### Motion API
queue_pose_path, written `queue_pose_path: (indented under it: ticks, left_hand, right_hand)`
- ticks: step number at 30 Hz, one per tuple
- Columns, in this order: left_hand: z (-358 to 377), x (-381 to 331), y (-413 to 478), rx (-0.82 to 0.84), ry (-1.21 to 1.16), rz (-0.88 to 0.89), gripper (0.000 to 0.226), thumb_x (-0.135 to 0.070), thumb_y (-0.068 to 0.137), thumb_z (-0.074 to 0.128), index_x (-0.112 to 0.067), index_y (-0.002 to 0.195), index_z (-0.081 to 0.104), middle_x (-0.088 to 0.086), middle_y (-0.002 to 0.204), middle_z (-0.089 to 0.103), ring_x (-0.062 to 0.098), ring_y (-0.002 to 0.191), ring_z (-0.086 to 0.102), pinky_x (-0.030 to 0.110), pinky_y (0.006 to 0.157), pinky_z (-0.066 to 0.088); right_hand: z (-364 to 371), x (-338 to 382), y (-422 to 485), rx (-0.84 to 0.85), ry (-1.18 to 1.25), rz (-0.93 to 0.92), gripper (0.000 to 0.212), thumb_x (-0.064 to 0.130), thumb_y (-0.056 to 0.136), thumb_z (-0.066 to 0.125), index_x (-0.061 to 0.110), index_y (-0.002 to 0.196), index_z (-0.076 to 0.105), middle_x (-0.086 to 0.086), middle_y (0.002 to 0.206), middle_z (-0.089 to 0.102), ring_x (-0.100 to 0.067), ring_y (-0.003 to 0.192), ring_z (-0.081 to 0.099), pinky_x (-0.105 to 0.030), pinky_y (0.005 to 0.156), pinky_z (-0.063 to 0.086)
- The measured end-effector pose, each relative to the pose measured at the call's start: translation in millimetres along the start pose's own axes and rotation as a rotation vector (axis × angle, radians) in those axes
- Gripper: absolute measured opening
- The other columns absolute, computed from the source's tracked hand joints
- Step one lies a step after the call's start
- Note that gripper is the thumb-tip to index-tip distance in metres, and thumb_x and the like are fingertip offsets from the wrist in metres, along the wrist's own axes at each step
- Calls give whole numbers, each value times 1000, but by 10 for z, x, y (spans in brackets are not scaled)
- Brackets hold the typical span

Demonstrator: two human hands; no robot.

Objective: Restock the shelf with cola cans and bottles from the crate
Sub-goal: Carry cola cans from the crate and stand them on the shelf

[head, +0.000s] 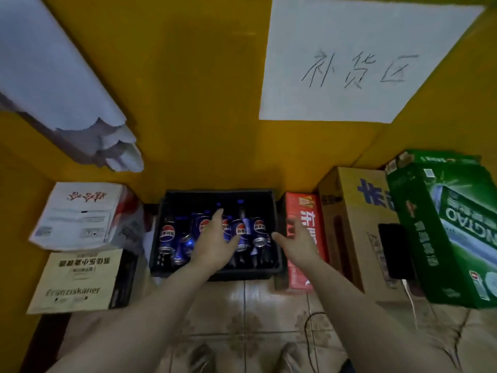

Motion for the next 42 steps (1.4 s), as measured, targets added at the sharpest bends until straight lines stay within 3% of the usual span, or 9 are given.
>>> queue_pose_path:
  ticks: [1,4,8,12,16,23,29,35,42]
  left_hand:
    - [148,109,124,4,-11,-17,77,-31,92,57,-23,150,7,7,144,40,24,104,58,36,80,51]
    - [648,456,521,2,-51,-70,80,-30,91,59,-22,150,5,8,145,39,26,114,55,38,91,49]
    - [1311,932,1085,-36,-67,-70,81,-27,89,60,-19,150,7,11,139,45,28,110,56,33,83,47]
    - [1906,1356,1572,-37,-3,-12,81,-31,87,61,-21,149,9,10,144,38,27,120,50,40,94,47]
    - [2232,1628,2002,-116,73,-17,84,-38,86,60,-19,149,8,13,146,32,30,129,40,40,99,42]
    - [2474,1682,2386,-84,553,-55,99,-56,82,56,-19,149,-7,23,147,23,39,125,40,39,96,40]
    - [2514,1646,2529,-94,691,-73,121,-69,74,58,-6,146,-17,26,142,26,33,121,45,36,89,45]
    - [2640,1706,2467,-74,498,-146,110,-38,82,65,-16,146,-23,25,150,0,35,111,56,37,85,49]
    - [2648,1844,2387,-100,222,-111,101,-45,84,58,-25,147,-19,17,155,-1,37,122,48,40,91,45]
  right_hand:
    - [75,-118,170,11,7,11,59,30,87,63,17,138,37,-9,139,45,-27,124,47,-40,101,42]
    - [361,-494,672,36,50,53,59,24,88,64,13,139,36,-10,135,49,-25,119,50,-33,93,43]
    - [881,-1012,1340,55,46,51,55,18,86,65,8,134,41,-12,126,56,-21,103,54,-30,88,42]
    - [1306,-1484,1907,31,17,23,52,14,87,63,7,134,41,-12,126,53,-26,112,54,-27,86,40]
    - [1553,-1850,2472,-91,-31,-19,62,18,86,64,11,140,35,-16,137,46,-30,121,50,-34,96,42]
    - [1907,-2139,3131,-44,-159,72,75,33,87,59,15,147,19,-17,142,39,-35,125,45,-39,99,40]
    - [2009,-2268,3263,6,-149,133,90,44,83,62,16,149,7,-16,141,41,-35,123,46,-41,98,40]
    - [2102,-2219,3302,31,-320,134,109,53,77,67,23,149,-10,-19,149,27,-36,131,38,-44,102,38]
    - [2072,-2241,3223,-35,-200,89,99,44,77,67,30,148,-1,-19,139,36,-36,119,47,-42,96,45]
Point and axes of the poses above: each hand's wrist, its own y-axis towards the middle knuckle, its own z-axis out of the palm, x = y × z, the point moved 6 cm from there along y, towards the middle knuckle
